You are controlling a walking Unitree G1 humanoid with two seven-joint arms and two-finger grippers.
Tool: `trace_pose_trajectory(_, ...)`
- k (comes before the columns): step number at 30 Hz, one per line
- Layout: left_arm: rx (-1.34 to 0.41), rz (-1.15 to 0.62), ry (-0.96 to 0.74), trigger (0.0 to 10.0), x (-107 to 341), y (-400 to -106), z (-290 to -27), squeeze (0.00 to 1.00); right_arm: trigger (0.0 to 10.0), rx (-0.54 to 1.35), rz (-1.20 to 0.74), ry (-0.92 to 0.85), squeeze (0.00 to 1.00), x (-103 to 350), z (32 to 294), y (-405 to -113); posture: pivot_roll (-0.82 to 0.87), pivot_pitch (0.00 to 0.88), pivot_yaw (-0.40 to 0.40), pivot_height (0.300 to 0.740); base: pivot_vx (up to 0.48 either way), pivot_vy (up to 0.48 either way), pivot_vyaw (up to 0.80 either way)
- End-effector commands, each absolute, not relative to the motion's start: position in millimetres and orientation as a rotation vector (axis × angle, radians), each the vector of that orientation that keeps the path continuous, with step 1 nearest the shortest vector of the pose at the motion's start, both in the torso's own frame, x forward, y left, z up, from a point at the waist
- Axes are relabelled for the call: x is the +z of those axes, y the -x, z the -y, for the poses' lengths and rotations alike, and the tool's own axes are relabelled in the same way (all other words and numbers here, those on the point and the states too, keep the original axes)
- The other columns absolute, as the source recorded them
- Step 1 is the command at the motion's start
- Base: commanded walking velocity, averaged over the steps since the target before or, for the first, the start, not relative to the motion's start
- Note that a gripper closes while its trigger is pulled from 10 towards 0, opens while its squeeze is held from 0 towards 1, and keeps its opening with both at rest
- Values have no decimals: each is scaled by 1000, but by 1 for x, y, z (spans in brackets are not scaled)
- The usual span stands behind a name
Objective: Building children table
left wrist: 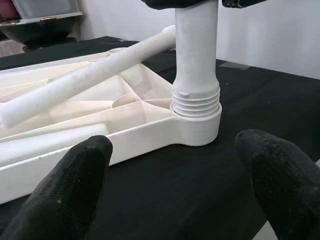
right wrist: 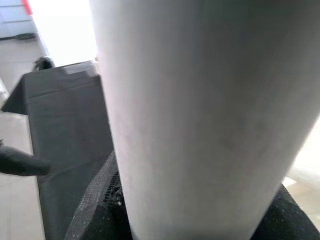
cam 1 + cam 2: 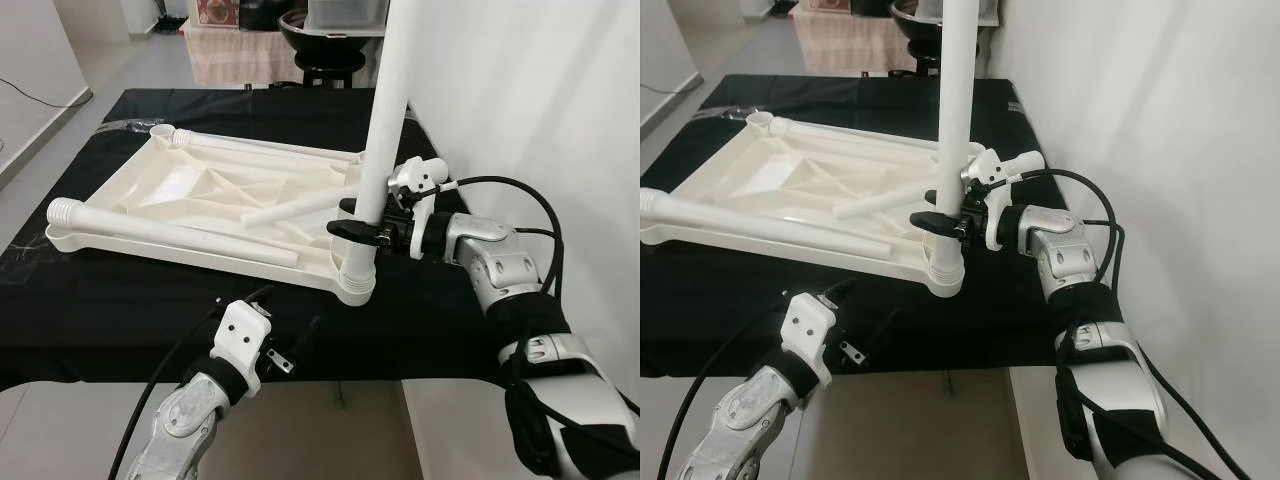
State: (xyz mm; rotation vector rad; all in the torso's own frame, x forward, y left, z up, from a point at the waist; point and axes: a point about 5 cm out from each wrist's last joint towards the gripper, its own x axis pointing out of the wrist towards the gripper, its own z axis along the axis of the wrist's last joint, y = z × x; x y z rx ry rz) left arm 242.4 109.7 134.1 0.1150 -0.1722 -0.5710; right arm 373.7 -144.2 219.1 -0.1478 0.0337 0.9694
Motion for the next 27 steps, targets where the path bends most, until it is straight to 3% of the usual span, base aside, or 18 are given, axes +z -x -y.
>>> trace_pose_trajectory(1,-570,177,-117,10000,134,-242,-109,0,0,716,-128,86,0,187,144,-371,13,83,-64,740,0,0,0)
trace_pose_trajectory(2,-567,178,-119,10000,134,-242,-110,0,0,412,-142,34,0,173,149,-371,6,86,-60,740,0,0,0)
trace_pose_trajectory(4,-567,178,-119,10000,134,-242,-110,0,0,412,-142,34,0,173,149,-371,6,86,-60,740,0,0,0)
trace_pose_trajectory(7,-562,179,-120,10000,135,-243,-113,0,0,217,-242,-3,0,133,137,-338,2,99,-33,740,0,0,0)
trace_pose_trajectory(13,-562,177,-132,10000,135,-246,-114,0,0,253,-204,3,0,135,119,-340,5,83,-27,740,0,0,0)
trace_pose_trajectory(14,-559,177,-133,10000,135,-247,-115,0,4353,262,-197,13,0,138,119,-344,9,83,-32,740,0,0,0)
trace_pose_trajectory(15,-559,177,-133,10000,135,-247,-115,0,4353,262,-197,13,0,138,119,-344,9,83,-32,740,0,0,0)
trace_pose_trajectory(16,-551,179,-134,10000,135,-247,-115,0,10000,314,-187,7,612,143,118,-350,12,80,-37,740,0,0,0)
trace_pose_trajectory(17,-551,179,-134,10000,135,-247,-115,0,10000,314,-187,7,612,143,118,-350,12,80,-37,740,0,0,0)
trace_pose_trajectory(18,-545,180,-135,10000,135,-248,-115,0,10000,369,-169,-13,1000,149,116,-354,13,78,-38,740,0,0,0)
trace_pose_trajectory(22,-540,182,-136,10000,135,-249,-115,0,10000,481,-116,-22,1000,166,112,-361,14,76,-39,740,0,0,0)
trace_pose_trajectory(23,-543,181,-135,10000,134,-250,-114,0,10000,641,-51,-11,227,189,112,-367,13,72,-43,740,0,0,0)
trace_pose_trajectory(25,-543,181,-135,10000,134,-250,-114,0,10000,641,-51,-11,227,189,112,-367,13,72,-43,740,0,0,0)
trace_pose_trajectory(26,-544,181,-134,10000,134,-250,-114,0,10000,703,-35,-6,0,196,112,-367,13,72,-43,740,0,0,0)
trace_pose_trajectory(27,-544,181,-134,10000,134,-250,-114,0,10000,703,-35,-6,0,196,112,-367,13,72,-43,740,0,0,0)
